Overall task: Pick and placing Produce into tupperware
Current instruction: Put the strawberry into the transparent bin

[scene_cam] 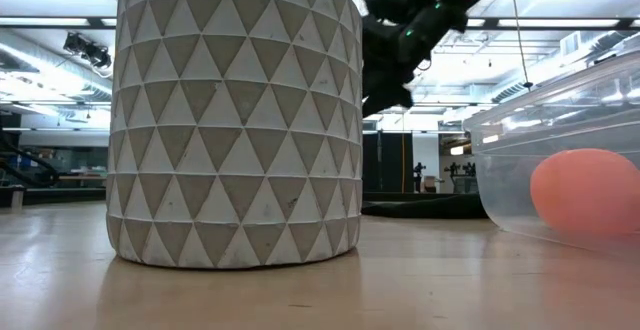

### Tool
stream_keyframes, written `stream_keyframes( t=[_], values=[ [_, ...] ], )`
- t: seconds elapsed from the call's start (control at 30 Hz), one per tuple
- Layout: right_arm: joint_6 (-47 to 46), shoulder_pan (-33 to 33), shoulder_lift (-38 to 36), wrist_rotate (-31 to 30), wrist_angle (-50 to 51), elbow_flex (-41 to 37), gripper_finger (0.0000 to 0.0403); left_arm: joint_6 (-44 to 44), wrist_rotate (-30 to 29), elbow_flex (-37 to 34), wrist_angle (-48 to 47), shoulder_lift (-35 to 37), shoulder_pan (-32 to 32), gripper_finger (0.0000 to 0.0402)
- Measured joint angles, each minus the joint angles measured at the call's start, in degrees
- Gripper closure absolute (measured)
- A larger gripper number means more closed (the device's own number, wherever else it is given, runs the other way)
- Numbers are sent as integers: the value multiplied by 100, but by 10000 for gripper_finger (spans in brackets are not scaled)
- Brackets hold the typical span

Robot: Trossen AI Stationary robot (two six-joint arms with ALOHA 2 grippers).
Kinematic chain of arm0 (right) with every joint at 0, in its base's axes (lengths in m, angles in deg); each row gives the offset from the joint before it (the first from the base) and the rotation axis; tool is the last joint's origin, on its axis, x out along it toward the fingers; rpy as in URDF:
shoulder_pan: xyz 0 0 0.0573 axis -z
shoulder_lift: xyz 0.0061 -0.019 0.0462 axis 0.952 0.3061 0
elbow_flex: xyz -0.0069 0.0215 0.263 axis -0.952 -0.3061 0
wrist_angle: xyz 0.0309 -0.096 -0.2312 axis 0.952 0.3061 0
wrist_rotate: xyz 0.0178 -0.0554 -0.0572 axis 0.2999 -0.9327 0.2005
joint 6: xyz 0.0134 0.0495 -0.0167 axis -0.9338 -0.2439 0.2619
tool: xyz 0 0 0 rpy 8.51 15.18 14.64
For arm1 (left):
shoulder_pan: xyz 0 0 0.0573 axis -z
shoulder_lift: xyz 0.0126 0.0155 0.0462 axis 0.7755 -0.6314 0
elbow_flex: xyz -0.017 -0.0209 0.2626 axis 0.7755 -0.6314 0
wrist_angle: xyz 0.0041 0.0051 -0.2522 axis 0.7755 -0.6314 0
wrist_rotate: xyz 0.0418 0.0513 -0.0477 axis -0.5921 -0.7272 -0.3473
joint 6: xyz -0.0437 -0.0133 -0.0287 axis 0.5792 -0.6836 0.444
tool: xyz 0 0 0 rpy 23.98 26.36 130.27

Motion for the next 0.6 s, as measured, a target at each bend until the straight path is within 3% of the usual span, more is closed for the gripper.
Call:
stream_keyframes(
  t=[0.2,0.6],
  values=[
    [107,-253,564,70,-482,0,196,-886,334,-2,39,307,-28,354],
    [1178,-660,1191,-542,-426,0,169,-1127,332,0,-182,529,-155,321]
  ],
)
